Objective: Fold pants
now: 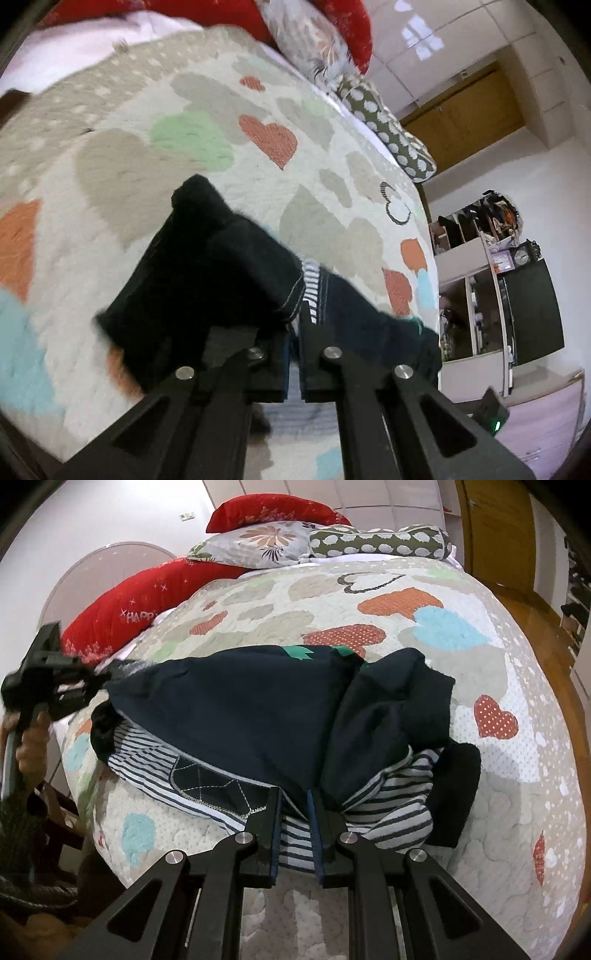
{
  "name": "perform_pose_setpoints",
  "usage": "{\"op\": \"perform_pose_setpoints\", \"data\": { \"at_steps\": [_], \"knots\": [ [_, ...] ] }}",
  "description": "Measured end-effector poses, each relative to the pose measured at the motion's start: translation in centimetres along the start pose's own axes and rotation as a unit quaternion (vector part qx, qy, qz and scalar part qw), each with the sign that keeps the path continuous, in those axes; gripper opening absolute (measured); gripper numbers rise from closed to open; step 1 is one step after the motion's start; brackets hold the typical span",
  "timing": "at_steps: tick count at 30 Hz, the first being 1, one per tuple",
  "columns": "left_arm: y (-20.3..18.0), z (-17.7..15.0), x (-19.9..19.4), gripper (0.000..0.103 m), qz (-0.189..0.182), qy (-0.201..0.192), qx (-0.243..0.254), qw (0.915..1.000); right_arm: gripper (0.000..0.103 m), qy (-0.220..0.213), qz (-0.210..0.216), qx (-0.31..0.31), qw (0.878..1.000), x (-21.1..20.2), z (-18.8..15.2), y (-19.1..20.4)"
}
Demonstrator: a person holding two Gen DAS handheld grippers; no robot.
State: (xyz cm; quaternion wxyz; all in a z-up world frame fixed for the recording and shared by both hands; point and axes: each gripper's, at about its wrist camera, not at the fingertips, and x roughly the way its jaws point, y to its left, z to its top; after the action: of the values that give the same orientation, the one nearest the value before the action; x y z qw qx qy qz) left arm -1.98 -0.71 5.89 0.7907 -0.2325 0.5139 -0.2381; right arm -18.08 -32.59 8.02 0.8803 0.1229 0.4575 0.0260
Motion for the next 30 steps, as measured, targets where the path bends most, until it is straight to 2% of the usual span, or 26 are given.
{"op": "perform_pose_setpoints", "data": {
  "at_steps": [3,7,9,11,13,14,15,17,19,22,23,25,27,28,29,30],
  "knots": [
    [1.6,-2.8,-1.4,0.003,0.009,-0.007,-0.009,0.9999,0.015,-0.002,0.002,0.0,1.0,-0.3,-0.1,-0.1],
    [5.1,-5.3,1.2,0.005,0.042,0.039,-0.043,0.9974,0.015,-0.006,0.006,0.006,1.0,-0.3,-0.1,-0.2],
    [6.1,-5.6,1.4,0.006,0.023,0.034,-0.063,0.9972,0.015,-0.007,0.006,0.009,1.0,-0.5,-0.1,-0.2],
    [5.8,-5.5,0.9,0.01,0.011,0.032,-0.054,0.998,0.015,-0.008,0.001,0.005,1.0,-1.3,-0.2,-0.1],
    [5.6,-5.5,-0.1,0.018,-0.004,0.027,-0.043,0.9987,0.021,-0.023,0.005,0.009,1.0,-3.0,-0.2,-0.4],
    [5.7,-5.5,-0.8,0.023,-0.018,0.022,-0.037,0.9989,0.034,-0.036,0.006,0.016,0.999,-4.2,-0.3,-0.8],
    [5.7,-5.6,-1.8,0.024,-0.029,0.013,-0.029,0.9991,0.051,-0.053,0.002,0.026,0.998,-5.4,-0.3,-1.4],
    [5.6,-5.9,-3.5,0.025,-0.031,-0.004,-0.011,0.9995,0.063,-0.082,-0.02,0.047,0.995,-7.1,-0.3,-2.6],
    [5.0,-6.2,-5.3,0.025,-0.028,-0.021,0.011,0.9993,0.063,-0.095,-0.047,0.067,0.992,-7.8,0.1,-4.1],
    [3.1,-6.0,-7.1,0.027,-0.022,-0.039,0.05,0.9978,0.063,-0.095,-0.055,0.093,0.99,-7.1,1.5,-5.7],
    [2.4,-5.9,-7.4,0.035,-0.022,-0.044,0.06,0.997,0.063,-0.091,-0.057,0.102,0.989,-6.5,2.1,-6.1],
    [1.0,-5.4,-7.1,0.044,-0.02,-0.052,0.075,0.9956,0.063,-0.09,-0.051,0.108,0.989,-5.4,3.3,-6.1],
    [-0.4,-4.9,-6.1,0.044,-0.012,-0.052,0.09,0.9945,0.063,-0.076,-0.046,0.101,0.991,-3.5,4.6,-5.5],
    [-0.8,-4.5,-5.5,0.044,-0.008,-0.052,0.097,0.9938,0.062,-0.064,-0.048,0.1,0.992,-2.4,5.1,-5.3],
    [-1.2,-4.0,-4.5,0.044,0.007,-0.051,0.102,0.9934,0.036,-0.055,-0.047,0.099,0.992,-1.6,5.4,-5.0],
    [-1.5,-3.6,-3.5,0.044,0.024,-0.049,0.107,0.9928,0.004,-0.039,-0.044,0.099,0.993,-0.9,5.7,-4.8]
  ]
}}
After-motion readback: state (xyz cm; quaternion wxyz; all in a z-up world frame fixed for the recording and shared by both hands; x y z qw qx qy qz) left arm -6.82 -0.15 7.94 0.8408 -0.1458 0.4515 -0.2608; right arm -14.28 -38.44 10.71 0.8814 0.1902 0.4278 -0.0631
